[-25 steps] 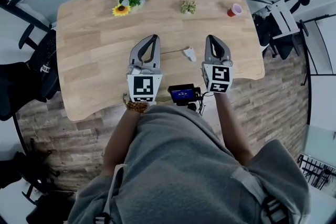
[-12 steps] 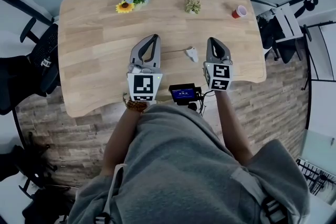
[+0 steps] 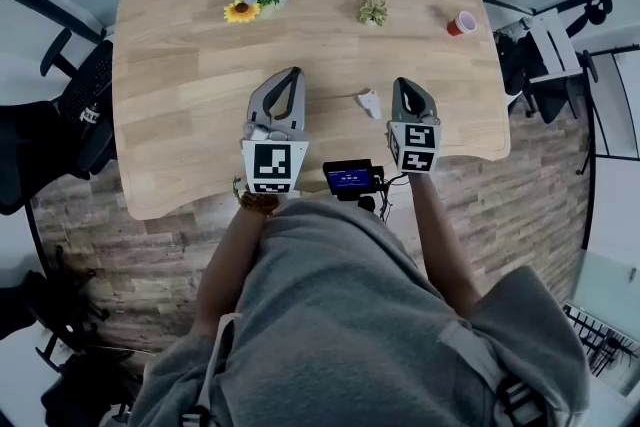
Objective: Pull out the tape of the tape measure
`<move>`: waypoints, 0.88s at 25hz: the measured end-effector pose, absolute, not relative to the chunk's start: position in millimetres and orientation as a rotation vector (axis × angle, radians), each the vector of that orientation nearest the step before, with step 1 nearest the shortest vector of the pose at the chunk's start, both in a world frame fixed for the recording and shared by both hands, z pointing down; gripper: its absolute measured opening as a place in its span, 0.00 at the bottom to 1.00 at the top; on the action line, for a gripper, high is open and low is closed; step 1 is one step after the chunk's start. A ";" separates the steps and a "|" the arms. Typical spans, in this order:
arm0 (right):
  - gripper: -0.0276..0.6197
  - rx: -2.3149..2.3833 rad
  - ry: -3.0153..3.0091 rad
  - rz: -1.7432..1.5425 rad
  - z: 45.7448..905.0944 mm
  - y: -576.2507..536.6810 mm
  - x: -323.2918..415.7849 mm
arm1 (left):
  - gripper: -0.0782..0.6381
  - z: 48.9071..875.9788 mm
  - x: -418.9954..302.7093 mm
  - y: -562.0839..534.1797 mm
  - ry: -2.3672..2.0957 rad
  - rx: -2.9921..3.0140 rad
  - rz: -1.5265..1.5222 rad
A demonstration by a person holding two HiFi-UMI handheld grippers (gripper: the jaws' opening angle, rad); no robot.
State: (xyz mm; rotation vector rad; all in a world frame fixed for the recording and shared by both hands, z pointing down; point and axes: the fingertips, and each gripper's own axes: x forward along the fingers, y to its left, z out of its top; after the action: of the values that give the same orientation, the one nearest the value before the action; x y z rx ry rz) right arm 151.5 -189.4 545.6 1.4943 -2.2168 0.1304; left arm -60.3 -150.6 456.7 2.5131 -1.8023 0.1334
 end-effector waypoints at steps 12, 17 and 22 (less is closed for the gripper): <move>0.06 1.471 -2.220 0.129 548.3 -188.9 147.9 | 0.12 459.0 -59.1 -152.7 -1.792 2.515 0.141; 0.06 1.461 -2.215 0.141 553.7 -189.1 148.5 | 0.12 462.2 -60.7 -153.9 -1.787 2.507 0.148; 0.06 1.449 -2.202 0.173 562.6 -189.0 150.3 | 0.12 466.5 -61.1 -153.6 -1.781 2.501 0.163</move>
State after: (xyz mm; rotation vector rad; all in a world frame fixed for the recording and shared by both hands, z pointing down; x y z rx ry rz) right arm 150.3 -189.0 562.6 1.4486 -2.2021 0.1733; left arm -61.1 -153.6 466.5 2.5012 -1.7807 0.1627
